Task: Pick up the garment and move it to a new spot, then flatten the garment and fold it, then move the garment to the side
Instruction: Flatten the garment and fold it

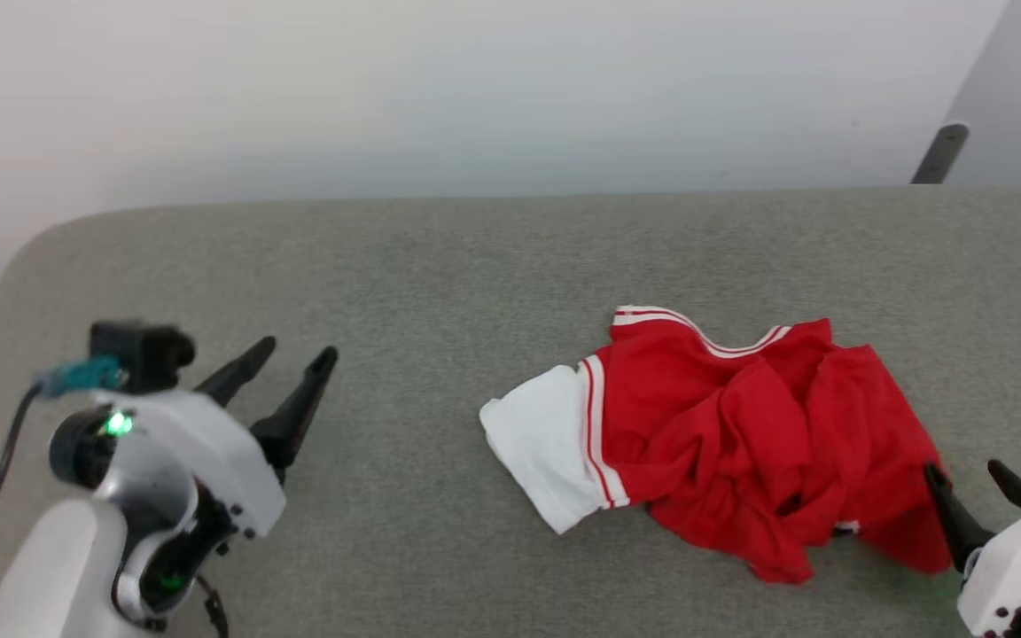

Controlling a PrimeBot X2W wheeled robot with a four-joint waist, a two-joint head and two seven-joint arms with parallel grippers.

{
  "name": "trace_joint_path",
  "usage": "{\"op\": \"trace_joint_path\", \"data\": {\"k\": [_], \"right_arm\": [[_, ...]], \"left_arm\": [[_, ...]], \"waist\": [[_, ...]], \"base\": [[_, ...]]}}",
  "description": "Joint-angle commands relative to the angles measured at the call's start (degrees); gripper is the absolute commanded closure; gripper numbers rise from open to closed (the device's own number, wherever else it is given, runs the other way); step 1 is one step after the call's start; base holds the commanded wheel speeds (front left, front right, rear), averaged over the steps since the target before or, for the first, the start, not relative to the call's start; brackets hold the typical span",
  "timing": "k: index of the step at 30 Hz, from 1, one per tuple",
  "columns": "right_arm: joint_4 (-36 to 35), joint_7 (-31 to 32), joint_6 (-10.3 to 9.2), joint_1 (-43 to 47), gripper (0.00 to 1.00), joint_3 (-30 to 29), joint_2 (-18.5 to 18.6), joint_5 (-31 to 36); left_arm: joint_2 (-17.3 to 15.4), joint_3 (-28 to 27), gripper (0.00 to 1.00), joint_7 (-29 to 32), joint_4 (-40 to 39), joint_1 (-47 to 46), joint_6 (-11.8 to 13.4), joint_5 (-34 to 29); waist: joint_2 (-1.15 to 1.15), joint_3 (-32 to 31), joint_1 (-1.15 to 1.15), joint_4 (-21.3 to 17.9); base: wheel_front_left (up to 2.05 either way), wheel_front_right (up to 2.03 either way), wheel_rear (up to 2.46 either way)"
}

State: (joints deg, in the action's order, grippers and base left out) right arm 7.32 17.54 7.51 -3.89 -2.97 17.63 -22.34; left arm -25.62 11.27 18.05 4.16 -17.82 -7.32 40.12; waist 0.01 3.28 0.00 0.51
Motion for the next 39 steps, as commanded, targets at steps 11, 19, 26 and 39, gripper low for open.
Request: {"op": "trace_joint_path", "data": {"k": [11,19,26,39], "right_arm": [[-9.2,-8.0,-0.04,-0.6,0.00,-2.8,-6.4,5.5],[-10.7,-15.7,-0.04,-3.7,0.00,-3.4,-10.0,9.1],[-9.6,-19.4,-0.04,-6.5,0.00,-2.8,-12.0,10.2],[-7.3,-21.3,-0.04,-8.7,0.00,-2.9,-13.2,10.1]], "left_arm": [[0.5,4.9,0.00,19.3,4.0,-9.8,2.3,5.7],[1.2,8.4,0.00,26.4,9.7,-14.6,3.6,5.0],[2.5,10.5,0.00,29.6,15.5,-17.5,3.8,4.9],[3.1,14.1,0.73,30.7,25.2,-18.7,3.8,2.5]], "waist": [[-0.01,2.3,0.00,-5.6],[-0.01,6.5,0.00,-8.8],[-0.01,9.6,0.00,-11.1],[-0.01,11.9,0.00,-12.0]], "base": [[0.00,0.00,0.00],[0.00,0.00,0.00],[0.00,0.00,0.00],[0.00,0.00,0.00]]}}
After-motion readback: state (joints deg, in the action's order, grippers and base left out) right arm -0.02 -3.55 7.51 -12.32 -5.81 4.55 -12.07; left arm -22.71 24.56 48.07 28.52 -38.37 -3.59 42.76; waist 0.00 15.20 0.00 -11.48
